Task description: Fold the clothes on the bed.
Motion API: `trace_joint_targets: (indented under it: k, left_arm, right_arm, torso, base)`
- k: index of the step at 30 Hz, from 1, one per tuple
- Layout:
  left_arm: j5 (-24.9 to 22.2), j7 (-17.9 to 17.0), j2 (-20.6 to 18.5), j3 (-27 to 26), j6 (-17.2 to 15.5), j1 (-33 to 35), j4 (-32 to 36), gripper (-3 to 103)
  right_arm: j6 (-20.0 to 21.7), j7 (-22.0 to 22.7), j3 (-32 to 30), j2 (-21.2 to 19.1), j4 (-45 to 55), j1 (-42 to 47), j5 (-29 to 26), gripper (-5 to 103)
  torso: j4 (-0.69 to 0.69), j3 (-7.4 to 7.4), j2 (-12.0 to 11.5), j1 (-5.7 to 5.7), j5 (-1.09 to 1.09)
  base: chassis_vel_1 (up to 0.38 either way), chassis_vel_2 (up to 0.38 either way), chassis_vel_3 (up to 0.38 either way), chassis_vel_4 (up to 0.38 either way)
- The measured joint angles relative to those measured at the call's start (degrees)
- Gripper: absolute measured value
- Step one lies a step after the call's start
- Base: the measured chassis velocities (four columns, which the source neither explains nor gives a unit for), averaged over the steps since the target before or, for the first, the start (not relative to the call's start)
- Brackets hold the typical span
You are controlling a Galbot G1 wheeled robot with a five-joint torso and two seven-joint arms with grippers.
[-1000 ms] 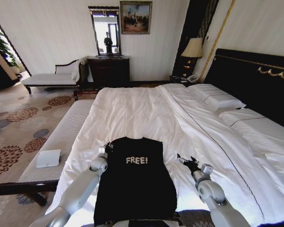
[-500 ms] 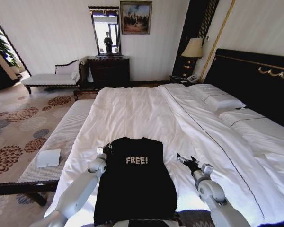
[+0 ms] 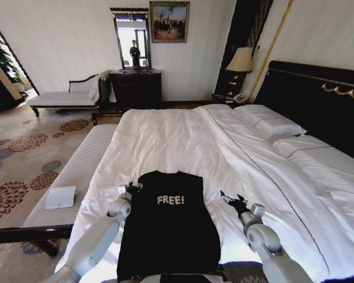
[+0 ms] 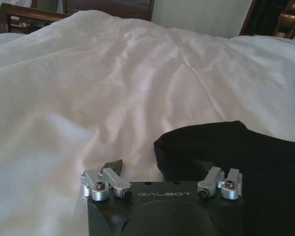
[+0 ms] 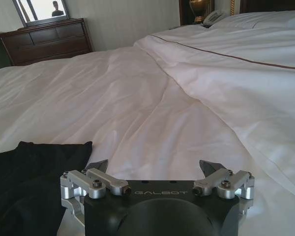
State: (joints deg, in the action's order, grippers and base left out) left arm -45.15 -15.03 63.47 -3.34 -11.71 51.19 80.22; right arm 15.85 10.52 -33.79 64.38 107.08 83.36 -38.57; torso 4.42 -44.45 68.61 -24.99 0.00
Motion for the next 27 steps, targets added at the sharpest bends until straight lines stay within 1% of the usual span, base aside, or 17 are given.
trace_joint_targets:
  k: [1,2,5,8,9,10,11,13,15,16,17,18,20,23,24,26,27]
  left_arm:
    - [-0.12,0.39,0.29,0.21,-0.03,-0.41,-0.35,90]
    - [-0.12,0.64,0.48,0.33,-0.03,-0.67,-0.62,98]
    - [-0.04,0.94,0.69,0.48,-0.03,-0.98,-0.97,96]
    - [0.29,1.38,1.09,0.82,-0.07,-1.73,-1.95,81]
    - [0.29,1.38,1.09,0.82,-0.07,-1.73,-1.95,81]
    - [0.38,1.43,1.15,0.89,-0.08,-1.84,-2.06,76]
    - [0.42,1.47,1.18,0.93,-0.08,-1.89,-2.09,76]
    - [0.45,1.50,1.20,1.07,-0.12,-1.96,-2.01,64]
    - [0.45,1.51,1.19,1.08,-0.13,-1.96,-2.00,64]
    - [0.47,1.51,1.19,1.11,-0.14,-1.96,-1.96,59]
    - [0.47,1.51,1.18,1.12,-0.18,-1.95,-1.96,48]
    - [0.51,1.51,1.18,1.12,-0.19,-1.95,-1.96,43]
    - [0.54,1.51,1.17,1.13,-0.19,-1.93,-1.98,43]
    - [0.59,1.49,1.06,1.11,-0.19,-1.90,-1.92,26]
    - [0.59,1.49,1.06,1.11,-0.19,-1.90,-1.92,26]
    - [0.88,1.47,0.83,1.07,-0.17,-1.99,-1.72,16]
    - [1.04,1.47,0.72,1.06,-0.15,-2.17,-1.72,16]
  right_arm:
    - [0.01,0.01,-0.07,0.03,0.05,0.05,-0.02,100]
    - [0.01,0.02,-0.15,0.03,0.05,0.08,-0.05,100]
    - [0.01,0.02,-0.23,0.02,0.07,0.10,-0.08,100]
    - [0.01,0.06,-0.46,-0.07,0.08,0.17,-0.19,100]
    - [0.01,0.06,-0.46,-0.07,0.08,0.17,-0.19,100]
    - [0.01,0.08,-0.47,-0.07,0.08,0.17,-0.20,100]
    - [0.01,0.09,-0.47,-0.07,0.08,0.16,-0.22,100]
    - [0.03,0.15,-0.47,0.00,0.08,0.11,-0.25,100]
    - [0.04,0.16,-0.47,0.01,0.08,0.10,-0.25,100]
    - [0.05,0.18,-0.44,0.04,0.08,0.05,-0.26,100]
    - [0.08,0.21,-0.37,0.08,0.08,-0.02,-0.29,100]
    - [0.12,0.26,-0.29,0.10,0.08,-0.12,-0.39,100]
    - [0.15,0.29,-0.23,0.11,0.08,-0.16,-0.45,100]
    - [0.23,0.40,-0.02,-0.11,-0.01,-0.36,-0.77,100]
    - [0.23,0.40,-0.02,-0.11,-0.01,-0.36,-0.77,100]
    - [0.25,0.42,0.22,-0.81,-0.34,-0.80,-1.18,100]
    - [0.30,0.43,0.32,-1.24,-0.47,-1.08,-1.62,100]
  torso:
    - [0.00,0.00,0.00,0.00,0.00]
    - [0.00,0.00,0.00,0.00,0.00]
    - [0.00,0.00,0.00,0.00,0.00]
    - [0.00,0.00,0.00,0.00,0.00]
    - [0.00,0.00,0.00,0.00,0.00]
    - [0.00,0.00,0.00,0.00,0.00]
    - [0.00,0.00,0.00,0.00,0.00]
    - [0.00,0.00,0.00,0.00,0.00]
    - [0.00,0.00,0.00,0.00,0.00]
    - [0.00,0.00,0.00,0.00,0.00]
    - [0.00,0.00,0.00,0.00,0.00]
    - [0.00,0.00,0.00,0.00,0.00]
    - [0.00,0.00,0.00,0.00,0.00]
    - [0.00,0.00,0.00,0.00,0.00]
    - [0.00,0.00,0.00,0.00,0.00]
    - [0.00,0.00,0.00,0.00,0.00]
    - [0.00,-0.01,0.00,0.00,0.00]
  base:
    - [0.000,0.000,0.000,0.000]
    - [0.000,0.000,0.000,0.000]
    - [0.000,0.000,0.000,0.000]
    - [0.000,0.000,0.000,0.000]
    - [0.000,0.000,0.000,0.000]
    - [0.000,0.000,0.000,0.000]
    - [0.000,0.000,0.000,0.000]
    - [0.000,0.000,0.000,0.000]
    - [0.000,0.000,0.000,0.000]
    - [0.000,0.000,0.000,0.000]
    - [0.000,0.000,0.000,0.000]
    - [0.000,0.000,0.000,0.000]
    - [0.000,0.000,0.000,0.000]
    - [0.000,0.000,0.000,0.000]
    - [0.000,0.000,0.000,0.000]
    - [0.000,0.000,0.000,0.000]
    - [0.000,0.000,0.000,0.000]
